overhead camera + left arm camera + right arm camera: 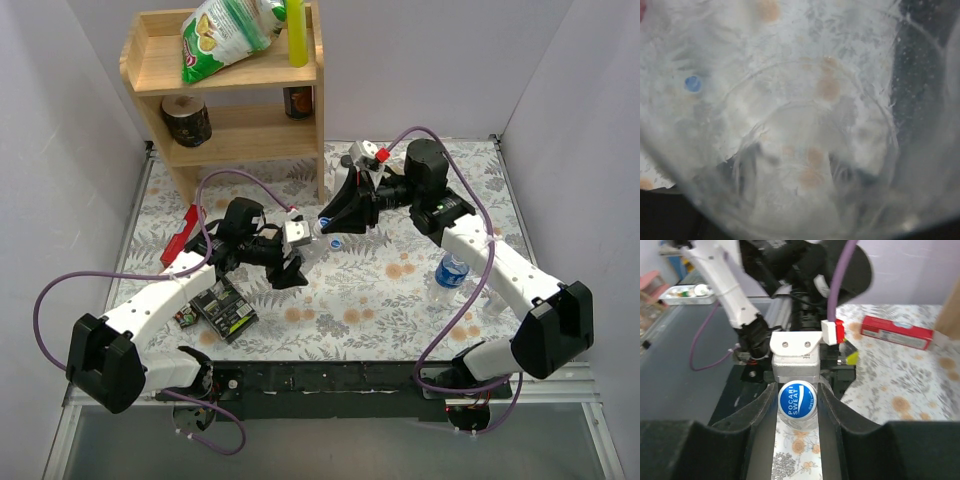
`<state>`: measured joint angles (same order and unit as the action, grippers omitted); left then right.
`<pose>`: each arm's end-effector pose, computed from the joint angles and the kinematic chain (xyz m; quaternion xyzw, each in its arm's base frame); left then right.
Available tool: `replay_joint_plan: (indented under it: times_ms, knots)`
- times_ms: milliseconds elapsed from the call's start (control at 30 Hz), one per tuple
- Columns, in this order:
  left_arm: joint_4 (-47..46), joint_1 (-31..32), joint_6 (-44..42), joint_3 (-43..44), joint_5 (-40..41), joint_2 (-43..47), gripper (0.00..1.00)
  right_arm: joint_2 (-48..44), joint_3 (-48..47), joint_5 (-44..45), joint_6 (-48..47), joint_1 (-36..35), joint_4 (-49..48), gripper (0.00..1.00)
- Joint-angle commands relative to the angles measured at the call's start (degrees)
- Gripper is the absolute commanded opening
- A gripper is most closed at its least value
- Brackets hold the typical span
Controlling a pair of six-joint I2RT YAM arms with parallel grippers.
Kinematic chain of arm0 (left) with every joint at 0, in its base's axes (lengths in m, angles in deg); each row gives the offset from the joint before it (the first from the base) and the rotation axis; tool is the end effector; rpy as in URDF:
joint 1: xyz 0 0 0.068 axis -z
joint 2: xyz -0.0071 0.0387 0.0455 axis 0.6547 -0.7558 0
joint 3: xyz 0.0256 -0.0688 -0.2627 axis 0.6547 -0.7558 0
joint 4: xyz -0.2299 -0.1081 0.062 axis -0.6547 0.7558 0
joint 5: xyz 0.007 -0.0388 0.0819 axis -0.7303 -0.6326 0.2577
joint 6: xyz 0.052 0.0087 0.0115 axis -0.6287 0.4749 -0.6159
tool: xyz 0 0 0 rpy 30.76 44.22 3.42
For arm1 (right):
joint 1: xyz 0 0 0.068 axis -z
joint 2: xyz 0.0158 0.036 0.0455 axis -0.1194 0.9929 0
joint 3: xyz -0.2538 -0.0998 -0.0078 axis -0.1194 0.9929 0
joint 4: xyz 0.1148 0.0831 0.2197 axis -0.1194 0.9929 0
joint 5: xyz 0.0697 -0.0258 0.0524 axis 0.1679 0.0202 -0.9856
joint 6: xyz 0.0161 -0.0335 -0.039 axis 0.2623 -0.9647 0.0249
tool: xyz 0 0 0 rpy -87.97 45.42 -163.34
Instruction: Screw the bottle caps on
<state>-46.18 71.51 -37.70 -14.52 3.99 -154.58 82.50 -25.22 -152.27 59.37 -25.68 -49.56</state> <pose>0.2007 -0.1487 0.2741 0.3249 0.8063 -0.4519 0.2003 0.2478 0.1979 0.3917 -0.5386 0.4518 0.5701 0.4252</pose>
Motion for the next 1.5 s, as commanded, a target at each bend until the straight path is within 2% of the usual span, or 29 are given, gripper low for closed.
replay_joint_plan:
  times_ms: [0, 33, 100, 133, 200, 233, 267, 300, 367, 400, 433, 467, 500, 600, 700, 833, 1033, 1200, 1467]
  knots:
    - [-15.18, 1.55, 13.22, 0.19, 10.43, 0.82, 0.00, -1.69, -2.07, 25.02, -2.28, -3.23, 7.97, 0.02]
    - [-19.99, 2.69, 18.73, -0.17, 19.43, 1.26, 0.00, -2.39, -2.42, 31.65, -0.79, -4.19, 9.99, 0.01]
    - [-23.10, 3.66, 24.12, -0.17, 29.76, 0.65, 0.00, -2.49, -1.37, 41.51, 9.00, -4.38, 10.36, 0.01]
    - [-23.38, 3.67, 28.84, 0.44, 35.63, 0.13, 0.00, -1.53, -2.33, 43.47, 10.20, -5.16, 12.10, 0.01]
    - [-22.68, 3.67, 31.34, 1.23, 38.06, -1.46, 0.00, -0.03, -5.66, 46.12, 9.51, -6.48, 15.79, 0.01]
    - [-22.24, 3.67, 31.79, 1.24, 37.11, -1.55, 0.00, 0.59, -6.11, 46.04, 9.25, -6.66, 15.90, 0.05]
    - [-21.63, 3.67, 30.83, 1.06, 35.79, -1.37, 0.00, 0.59, -6.81, 46.30, 8.90, -6.67, 16.16, 0.16]
    - [-19.97, 3.67, 29.61, 0.45, 33.60, -0.94, 0.00, 0.33, -8.04, 44.74, 7.07, -5.45, 16.25, 0.43]
    - [-17.85, 3.23, 23.99, -0.60, 25.88, 1.69, 0.00, -0.98, -8.66, 37.12, 4.51, -2.64, 14.41, 0.65]
    - [-15.58, 2.88, 22.05, -1.74, 22.63, 2.75, 0.00, -1.51, -8.67, 28.55, 3.19, 0.51, 13.62, 0.79]
    - [-14.17, 1.48, 19.60, -2.27, 19.29, 3.72, 0.00, -2.73, -8.32, 23.85, 3.01, 2.11, 10.48, 0.80]
    - [-12.41, 0.77, 14.70, -2.45, 12.12, 4.68, 0.00, -3.44, -7.88, 19.20, 2.92, 3.60, 8.88, 0.82]
    - [-7.52, 0.07, 11.35, -2.28, 9.18, 5.56, 0.00, -4.15, -6.40, 11.58, 2.83, 5.53, 7.04, 0.85]
    - [2.58, -2.13, 2.89, 1.31, -0.50, 3.57, 0.00, -6.78, -4.46, 3.44, -1.73, 5.90, 5.61, 0.87]
    - [10.60, -2.49, -3.51, 5.45, -5.77, 0.05, 0.00, -6.97, -0.85, -0.78, 1.58, 5.20, -0.69, 0.85]
    - [10.81, -2.40, -2.58, 6.60, -8.34, -0.84, 0.00, -4.86, 1.44, -3.88, 9.06, 3.36, -11.42, 0.83]
    - [9.14, -2.31, -1.17, 6.77, -7.73, -0.05, 0.00, -2.75, 0.74, -1.68, 9.42, 1.95, -13.81, 0.78]
    - [8.61, -2.14, -0.29, 6.86, -7.99, 0.03, 0.00, -1.78, 1.87, -1.86, 12.83, 1.51, -17.40, 0.66]
    - [7.65, -2.13, 0.41, 7.12, -7.90, -0.49, 0.00, -1.17, 3.02, 0.16, 13.82, 0.89, -17.85, 0.63]
